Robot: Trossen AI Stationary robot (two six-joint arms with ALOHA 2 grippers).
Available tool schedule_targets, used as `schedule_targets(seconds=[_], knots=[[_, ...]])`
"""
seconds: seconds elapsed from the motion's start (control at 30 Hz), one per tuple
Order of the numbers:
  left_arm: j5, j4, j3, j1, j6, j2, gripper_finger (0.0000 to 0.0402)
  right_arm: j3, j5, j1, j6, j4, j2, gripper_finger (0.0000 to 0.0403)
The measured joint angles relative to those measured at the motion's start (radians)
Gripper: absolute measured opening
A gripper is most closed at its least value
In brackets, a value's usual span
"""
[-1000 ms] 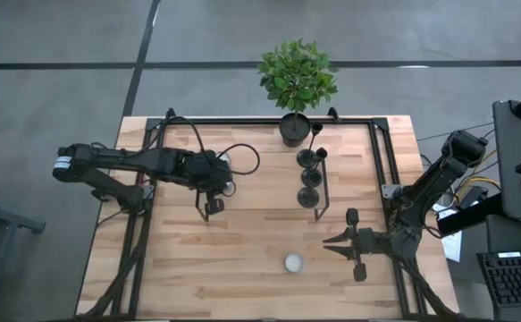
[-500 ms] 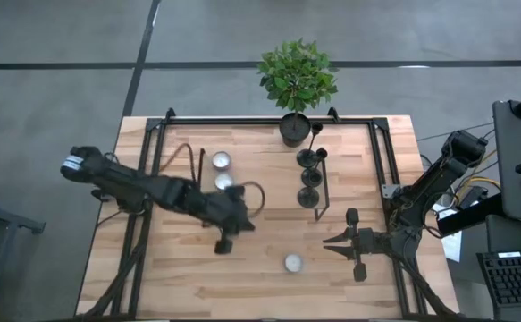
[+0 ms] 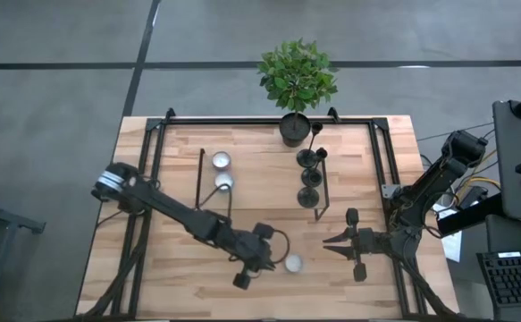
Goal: Pick & Place candle stick holders
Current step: Put the white scented candle on the shelf aligned with the other scented candles
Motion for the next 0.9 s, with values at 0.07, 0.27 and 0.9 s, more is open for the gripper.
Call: schedule_targets(seconds=[0.07, 0.27, 0.9], knots=[[0.028, 0.056, 0.001, 0.000, 0.004, 0.042, 0.0034, -0.003, 0.000, 0.000, 0.000, 0.000, 0.000, 0.0052], [0.051, 0.114, 0.049, 0.008, 0.012, 0.153, 0.0091, -0.008, 0.000, 0.000, 0.005, 0.000, 0.000, 0.0052], [-0.054, -0.107, 0.297, 0.024, 0.106, 0.377, 0.0089, -0.015, 0.000, 0.000, 0.022, 0.000, 0.000, 0.0052]])
